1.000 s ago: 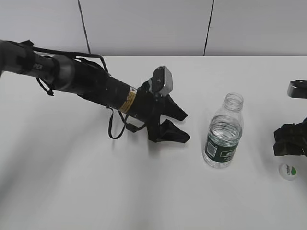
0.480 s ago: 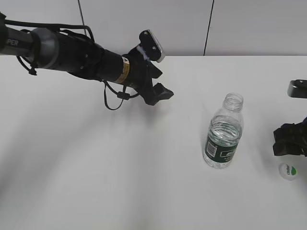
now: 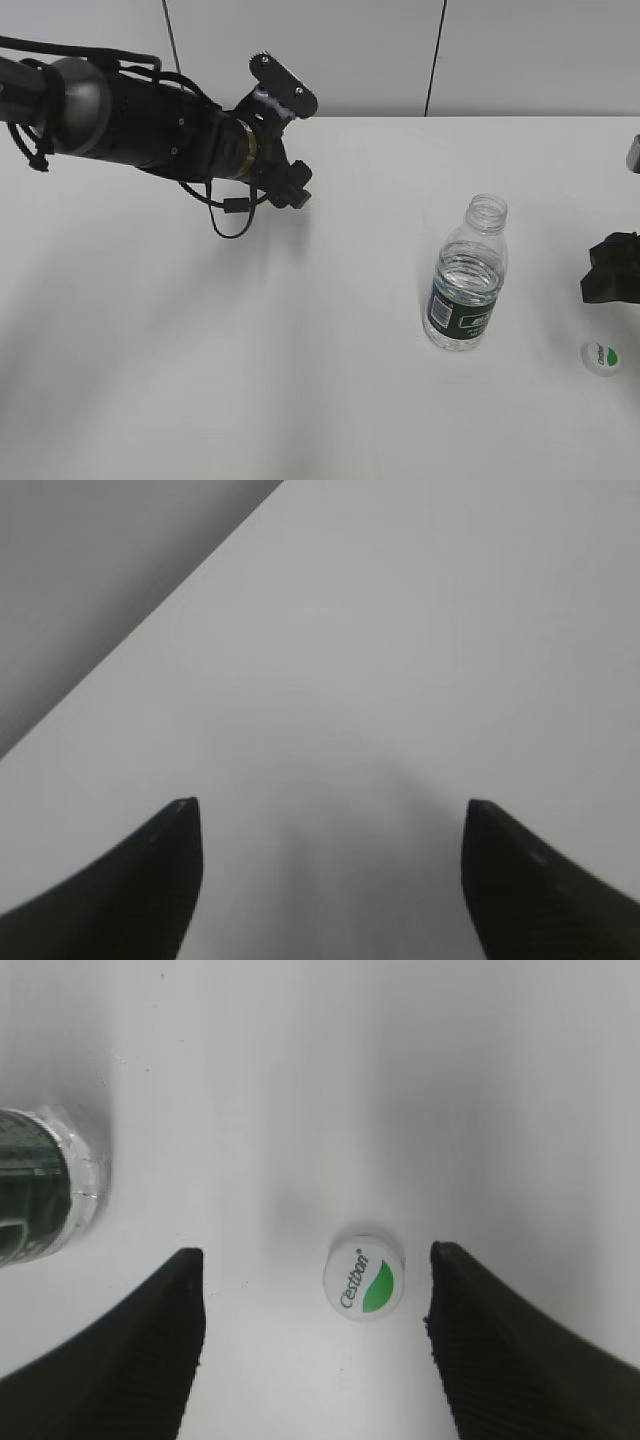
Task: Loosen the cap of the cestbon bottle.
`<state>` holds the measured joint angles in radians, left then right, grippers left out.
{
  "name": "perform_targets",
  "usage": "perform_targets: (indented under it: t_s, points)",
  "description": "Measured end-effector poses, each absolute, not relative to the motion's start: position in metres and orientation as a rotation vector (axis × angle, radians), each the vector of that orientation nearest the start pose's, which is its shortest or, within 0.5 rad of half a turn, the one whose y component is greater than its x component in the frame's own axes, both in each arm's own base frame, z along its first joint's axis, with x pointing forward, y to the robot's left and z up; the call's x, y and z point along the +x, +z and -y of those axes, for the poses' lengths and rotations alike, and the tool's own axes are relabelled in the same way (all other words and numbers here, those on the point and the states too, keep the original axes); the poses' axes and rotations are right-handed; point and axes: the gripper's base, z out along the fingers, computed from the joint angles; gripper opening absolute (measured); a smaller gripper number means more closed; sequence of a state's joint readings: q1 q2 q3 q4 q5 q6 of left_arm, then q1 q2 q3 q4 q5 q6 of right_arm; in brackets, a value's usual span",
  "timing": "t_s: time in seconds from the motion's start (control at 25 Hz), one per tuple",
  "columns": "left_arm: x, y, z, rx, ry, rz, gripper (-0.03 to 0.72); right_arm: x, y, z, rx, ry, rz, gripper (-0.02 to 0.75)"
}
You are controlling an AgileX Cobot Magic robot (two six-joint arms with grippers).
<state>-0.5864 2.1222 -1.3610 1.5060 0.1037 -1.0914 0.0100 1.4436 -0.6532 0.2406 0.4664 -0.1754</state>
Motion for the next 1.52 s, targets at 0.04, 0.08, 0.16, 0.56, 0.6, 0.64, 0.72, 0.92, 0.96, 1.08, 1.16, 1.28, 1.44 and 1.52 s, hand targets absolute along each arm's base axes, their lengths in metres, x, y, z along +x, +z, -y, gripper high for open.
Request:
perform_targets:
  t_s: [0.04, 0.08, 0.16, 0.56, 0.6, 0.64, 0.72, 0.92, 0.96, 1.08, 1.16, 1.28, 1.44, 1.52]
  points:
    - [0.385, 0.147, 0.246, 0.988, 0.045, -2.030, 0.613, 0.242, 0.184, -0.013, 0.013, 0.167, -2.717, 0.527]
    - [0.380, 0.149, 0.247, 0.940, 0.064, -2.058, 0.610, 0.240, 0.189, -0.013, 0.019, 0.177, -2.707, 0.527]
    - [0.371, 0.158, 0.248, 0.848, 0.108, -2.105, 0.601, 0.236, 0.197, -0.014, 0.027, 0.195, -2.691, 0.527]
    - [0.327, 0.224, 0.238, 0.572, 0.068, -2.360, 0.591, 0.205, 0.234, -0.040, -0.151, 0.274, -2.619, 0.527]
    - [0.323, 0.228, 0.235, 0.554, 0.059, -2.395, 0.591, 0.202, 0.237, -0.043, -0.172, 0.282, -2.617, 0.527]
    - [0.319, 0.234, 0.232, 0.545, 0.052, -2.421, 0.591, 0.198, 0.240, -0.045, -0.192, 0.289, -2.619, 0.527]
    - [0.310, 0.247, 0.227, 0.537, 0.046, -2.454, 0.591, 0.190, 0.246, -0.045, -0.212, 0.301, -2.619, 0.527]
    - [0.289, 0.281, 0.213, 0.558, 0.027, -2.484, 0.585, 0.162, 0.264, -0.043, -0.252, 0.323, -2.604, 0.527]
    - [0.284, 0.289, 0.209, 0.571, 0.020, -2.479, 0.584, 0.156, 0.268, -0.043, -0.259, 0.330, -2.608, 0.527]
    - [0.265, 0.309, 0.196, 0.598, -0.027, -2.455, 0.582, 0.133, 0.279, -0.041, -0.265, 0.351, -2.595, 0.527]
    - [0.247, 0.323, 0.183, 0.598, -0.067, -2.429, 0.582, 0.113, 0.289, -0.039, -0.266, 0.362, -2.547, 0.527]
    - [0.218, 0.337, 0.160, 0.593, -0.105, -2.388, 0.582, 0.091, 0.296, -0.036, -0.282, 0.373, -2.527, 0.527]
    - [0.176, 0.347, 0.125, 0.567, -0.149, -2.327, 0.564, 0.062, 0.301, -0.033, -0.315, 0.376, -2.496, 0.527]
    - [0.155, 0.346, 0.107, 0.554, -0.166, -2.303, 0.559, 0.050, 0.303, -0.031, -0.325, 0.366, -2.469, 0.527]
